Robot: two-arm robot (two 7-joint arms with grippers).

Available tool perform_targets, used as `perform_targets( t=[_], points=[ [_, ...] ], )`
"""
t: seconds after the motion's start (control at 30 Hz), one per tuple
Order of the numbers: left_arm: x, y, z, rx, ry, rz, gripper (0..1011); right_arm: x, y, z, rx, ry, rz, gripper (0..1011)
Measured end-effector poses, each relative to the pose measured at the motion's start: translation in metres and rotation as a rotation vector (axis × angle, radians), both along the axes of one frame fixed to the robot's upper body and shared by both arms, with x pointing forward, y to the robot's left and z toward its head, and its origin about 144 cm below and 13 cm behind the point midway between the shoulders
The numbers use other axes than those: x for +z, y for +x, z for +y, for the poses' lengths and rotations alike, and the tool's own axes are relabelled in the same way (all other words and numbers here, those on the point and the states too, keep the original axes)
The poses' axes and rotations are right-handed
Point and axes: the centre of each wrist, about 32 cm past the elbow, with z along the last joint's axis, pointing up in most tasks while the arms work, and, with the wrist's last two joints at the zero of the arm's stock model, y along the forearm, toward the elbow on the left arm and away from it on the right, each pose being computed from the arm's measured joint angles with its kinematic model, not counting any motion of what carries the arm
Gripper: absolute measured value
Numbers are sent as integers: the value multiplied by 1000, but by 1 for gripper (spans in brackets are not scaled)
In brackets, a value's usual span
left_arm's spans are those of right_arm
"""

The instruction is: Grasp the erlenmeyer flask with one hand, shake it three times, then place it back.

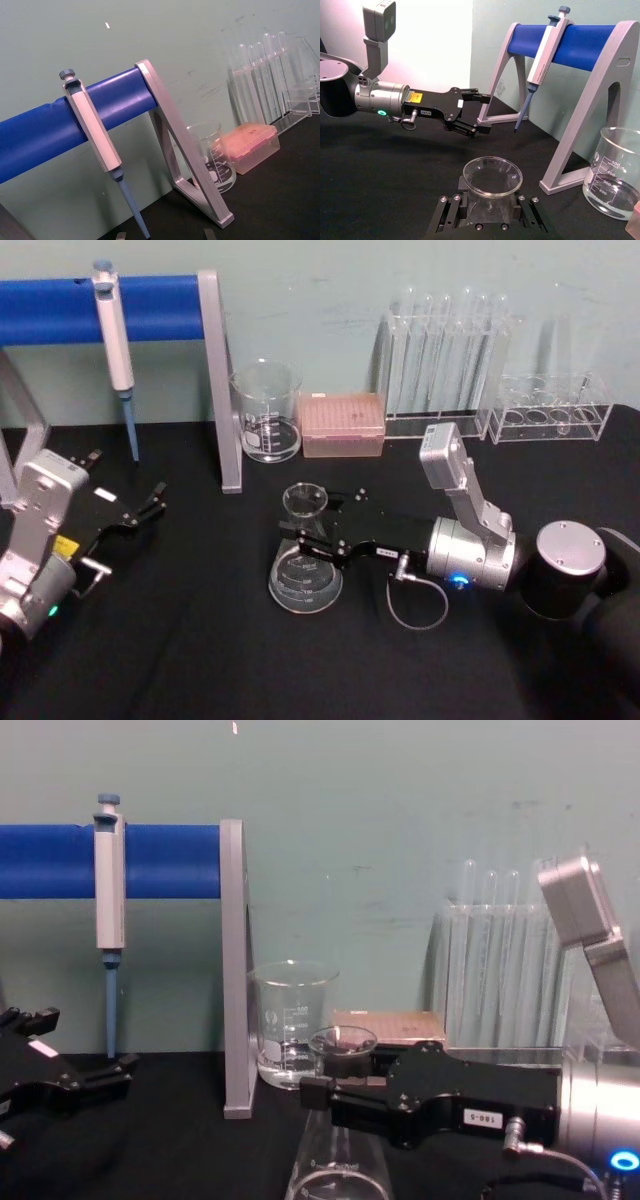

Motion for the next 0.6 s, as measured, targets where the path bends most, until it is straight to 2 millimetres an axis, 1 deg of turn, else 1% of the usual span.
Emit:
perform_targets(
  t=[0.27, 0.43, 0.6],
  points=[
    [0, 0, 0, 0, 0, 0, 1001, 0, 0, 0, 0, 0, 0, 459],
    [0, 0, 0, 0, 0, 0, 1001, 0, 2, -1, 10, 33, 14, 459],
    [0, 0, 0, 0, 0, 0, 1001, 4, 3, -3, 17, 67, 9, 459]
  ],
)
